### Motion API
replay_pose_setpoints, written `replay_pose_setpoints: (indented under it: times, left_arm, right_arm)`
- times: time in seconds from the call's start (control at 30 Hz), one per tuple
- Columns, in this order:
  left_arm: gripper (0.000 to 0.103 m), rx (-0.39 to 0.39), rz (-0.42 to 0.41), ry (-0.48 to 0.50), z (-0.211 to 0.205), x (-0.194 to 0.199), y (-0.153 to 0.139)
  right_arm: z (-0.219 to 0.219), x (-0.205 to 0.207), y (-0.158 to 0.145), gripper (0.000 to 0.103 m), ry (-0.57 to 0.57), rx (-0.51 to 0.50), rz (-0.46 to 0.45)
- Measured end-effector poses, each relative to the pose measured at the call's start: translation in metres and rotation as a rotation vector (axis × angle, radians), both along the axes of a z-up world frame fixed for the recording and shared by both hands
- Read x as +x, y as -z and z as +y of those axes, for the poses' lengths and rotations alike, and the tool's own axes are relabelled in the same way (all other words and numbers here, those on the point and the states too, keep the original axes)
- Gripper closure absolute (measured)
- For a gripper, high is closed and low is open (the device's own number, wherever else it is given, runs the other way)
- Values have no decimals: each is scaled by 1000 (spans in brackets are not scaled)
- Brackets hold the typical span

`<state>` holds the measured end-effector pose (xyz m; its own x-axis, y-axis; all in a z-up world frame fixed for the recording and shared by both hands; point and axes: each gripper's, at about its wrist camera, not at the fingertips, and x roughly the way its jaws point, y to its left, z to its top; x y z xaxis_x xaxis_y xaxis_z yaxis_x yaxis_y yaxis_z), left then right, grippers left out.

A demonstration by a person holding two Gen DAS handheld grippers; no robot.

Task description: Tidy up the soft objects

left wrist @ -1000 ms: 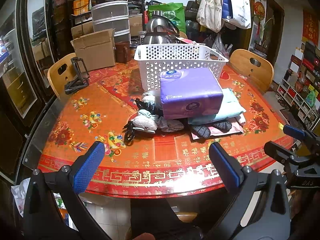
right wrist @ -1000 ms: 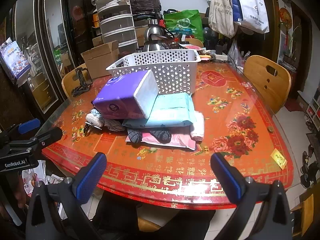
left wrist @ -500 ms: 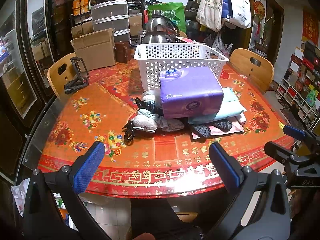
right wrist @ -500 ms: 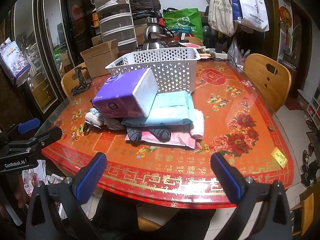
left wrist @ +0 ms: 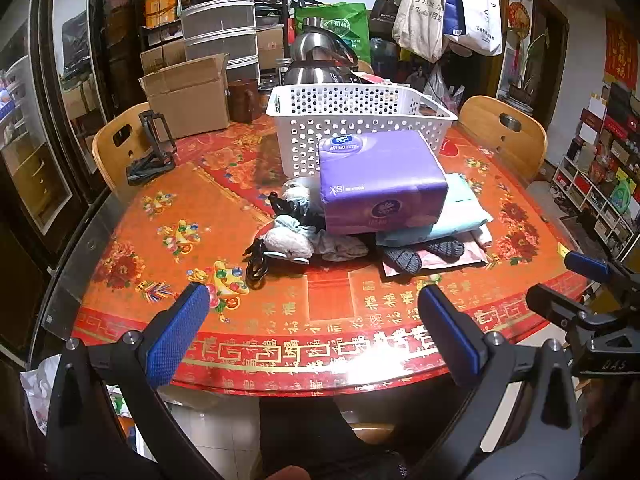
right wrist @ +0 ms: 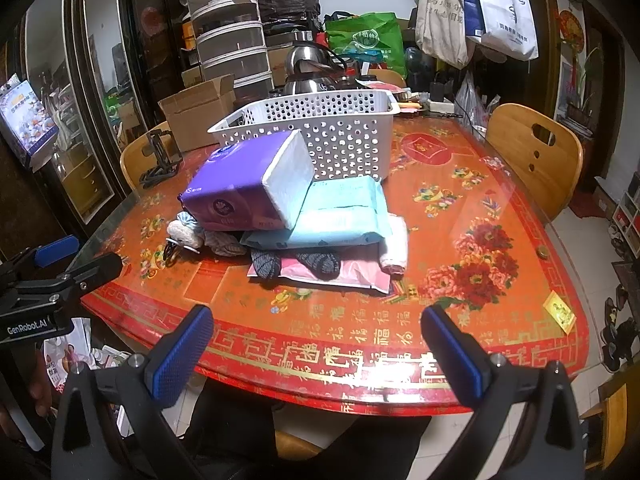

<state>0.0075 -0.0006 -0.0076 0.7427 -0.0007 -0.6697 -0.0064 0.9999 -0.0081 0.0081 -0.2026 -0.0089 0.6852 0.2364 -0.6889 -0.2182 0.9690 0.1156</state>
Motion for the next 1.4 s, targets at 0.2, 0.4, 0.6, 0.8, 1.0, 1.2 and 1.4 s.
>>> replay_pose_setpoints:
  times: [0.2,0.4,0.6,0.8,1.0,1.2,1.4]
  left_arm:
    - [0,-1,3,2,0,1,0]
    - [0,-9,7,7,-1,3,1]
    - [0,-9,8,7,-2,3,2]
    - [0,-9,8,8,-1,3,3]
    - [0,-15,10,8,-2,4,4]
    - [0,-24,20,12,-2,8,8]
    - [0,-31,-6,-8,6,15,8]
  right_arm:
    - [0,1,1,0,0,-2,9]
    - [1,2,2,0,0,-2,11]
    - [0,1,2,0,1,-2,13]
    - [0,2,4,0,0,-5,15]
    - [0,2,6,0,2,-5,17]
    - [0,2,6,0,4,-6,16]
    - [-6,4,4,0,15,-9,-45]
